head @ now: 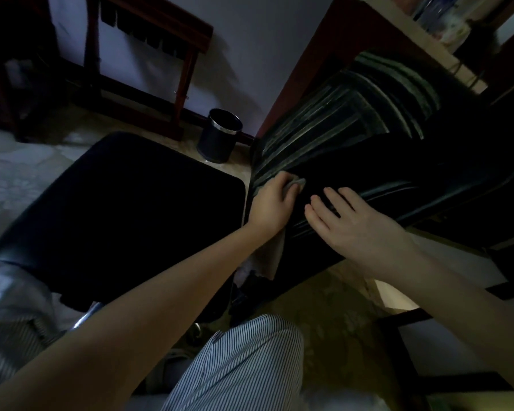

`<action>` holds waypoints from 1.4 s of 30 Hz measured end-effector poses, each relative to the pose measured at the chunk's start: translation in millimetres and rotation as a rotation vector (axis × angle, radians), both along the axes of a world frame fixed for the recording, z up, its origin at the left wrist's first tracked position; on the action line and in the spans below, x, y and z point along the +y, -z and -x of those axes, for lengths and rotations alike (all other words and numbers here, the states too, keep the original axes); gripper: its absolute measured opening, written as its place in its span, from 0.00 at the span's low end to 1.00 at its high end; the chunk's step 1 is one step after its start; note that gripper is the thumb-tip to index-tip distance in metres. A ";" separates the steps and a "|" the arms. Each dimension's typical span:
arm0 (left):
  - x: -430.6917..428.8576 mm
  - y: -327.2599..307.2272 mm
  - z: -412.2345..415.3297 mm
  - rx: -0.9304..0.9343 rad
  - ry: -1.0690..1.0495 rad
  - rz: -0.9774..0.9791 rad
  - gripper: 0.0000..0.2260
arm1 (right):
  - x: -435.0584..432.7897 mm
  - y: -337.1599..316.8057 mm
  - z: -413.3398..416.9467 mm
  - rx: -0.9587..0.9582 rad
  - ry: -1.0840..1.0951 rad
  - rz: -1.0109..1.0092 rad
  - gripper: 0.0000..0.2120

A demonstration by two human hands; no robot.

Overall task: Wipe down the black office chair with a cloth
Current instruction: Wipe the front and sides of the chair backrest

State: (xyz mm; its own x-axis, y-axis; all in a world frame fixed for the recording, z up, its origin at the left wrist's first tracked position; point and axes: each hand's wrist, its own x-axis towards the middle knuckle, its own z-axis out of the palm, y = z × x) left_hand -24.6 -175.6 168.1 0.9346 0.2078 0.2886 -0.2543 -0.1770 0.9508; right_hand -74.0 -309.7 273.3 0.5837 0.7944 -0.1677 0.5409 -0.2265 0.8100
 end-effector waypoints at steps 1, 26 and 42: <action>1.6 0.3 -2.8 0.027 0.009 0.052 0.08 | -0.1 1.0 -1.3 0.004 0.005 -0.001 0.40; 38.4 48.3 -24.1 0.541 -0.003 0.683 0.31 | 9.6 -1.3 11.7 0.037 0.139 -0.015 0.40; 6.4 45.7 2.4 0.247 0.235 0.523 0.18 | 41.2 16.1 22.8 0.152 0.236 0.360 0.37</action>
